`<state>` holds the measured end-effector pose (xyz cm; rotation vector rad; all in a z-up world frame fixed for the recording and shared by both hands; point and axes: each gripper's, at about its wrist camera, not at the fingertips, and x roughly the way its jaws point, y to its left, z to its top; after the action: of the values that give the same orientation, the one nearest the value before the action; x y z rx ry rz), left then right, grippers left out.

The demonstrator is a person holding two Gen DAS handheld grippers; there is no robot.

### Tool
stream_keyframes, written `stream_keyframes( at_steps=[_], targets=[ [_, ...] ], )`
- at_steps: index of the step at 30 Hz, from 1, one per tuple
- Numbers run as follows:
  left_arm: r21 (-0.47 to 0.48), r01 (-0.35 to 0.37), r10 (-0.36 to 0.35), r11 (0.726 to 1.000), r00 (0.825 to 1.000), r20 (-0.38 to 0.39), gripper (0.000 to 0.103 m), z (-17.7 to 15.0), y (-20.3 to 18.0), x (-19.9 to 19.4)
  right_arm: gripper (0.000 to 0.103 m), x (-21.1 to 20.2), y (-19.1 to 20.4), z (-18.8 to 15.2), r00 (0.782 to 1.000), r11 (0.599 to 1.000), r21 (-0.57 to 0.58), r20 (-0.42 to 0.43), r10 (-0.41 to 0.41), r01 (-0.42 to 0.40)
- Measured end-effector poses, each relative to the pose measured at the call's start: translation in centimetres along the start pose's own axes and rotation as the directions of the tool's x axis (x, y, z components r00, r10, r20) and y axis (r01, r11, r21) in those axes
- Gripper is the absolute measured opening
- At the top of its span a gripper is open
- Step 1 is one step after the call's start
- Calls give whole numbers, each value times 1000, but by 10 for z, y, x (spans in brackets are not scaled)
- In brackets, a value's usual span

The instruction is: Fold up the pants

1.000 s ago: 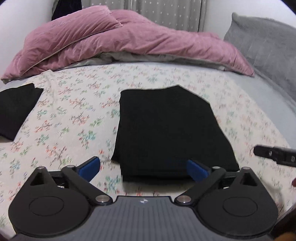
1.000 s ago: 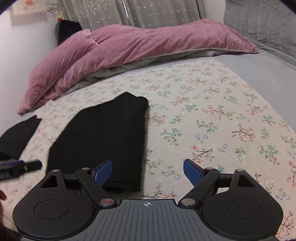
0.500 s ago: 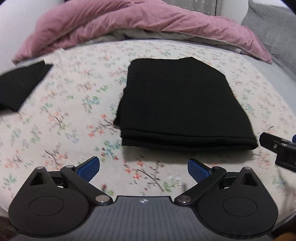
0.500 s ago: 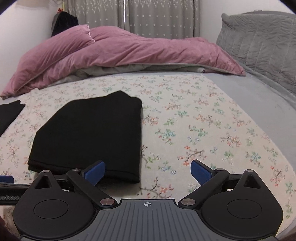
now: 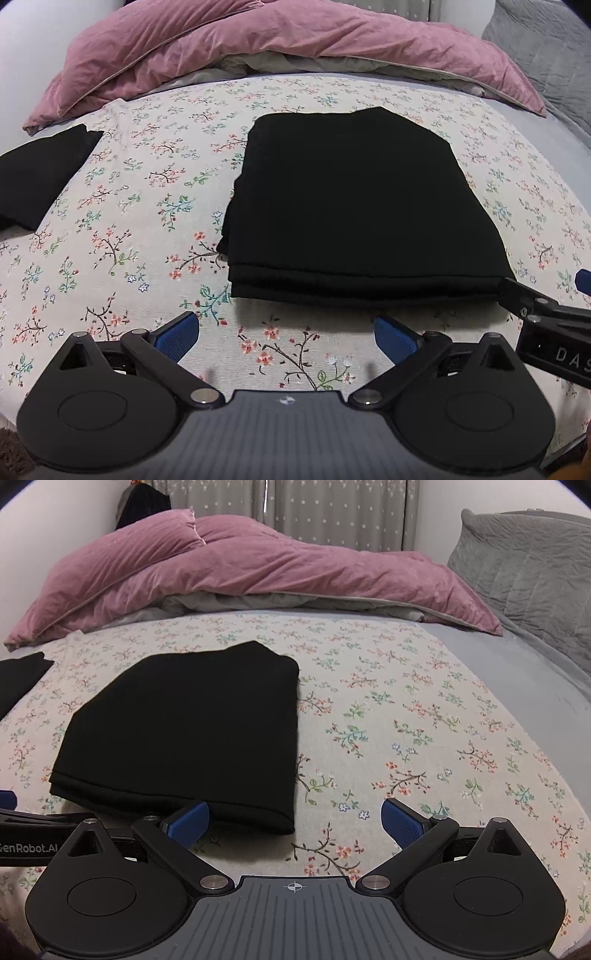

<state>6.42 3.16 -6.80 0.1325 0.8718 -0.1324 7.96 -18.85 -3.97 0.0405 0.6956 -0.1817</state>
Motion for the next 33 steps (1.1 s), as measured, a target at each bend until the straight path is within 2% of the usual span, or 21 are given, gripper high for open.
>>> stream_keyframes(
  at_steps=[7,14,33],
  targets=[
    [1,2,-2,1000,1000,11,103,1,-3,0,101,4,-3,-1,1000,1000,-2,-19,5,-5],
    [7,-3,3,1000,1000,-20,103,-1,-5,5,101,5,-6,-2,1000,1000,8,-30,8,-8],
    [15,3,-2,1000,999,-37,103,-4,-6,6,101,8,-6,-5,999,1000,-1,-46,2,-2]
  ],
)
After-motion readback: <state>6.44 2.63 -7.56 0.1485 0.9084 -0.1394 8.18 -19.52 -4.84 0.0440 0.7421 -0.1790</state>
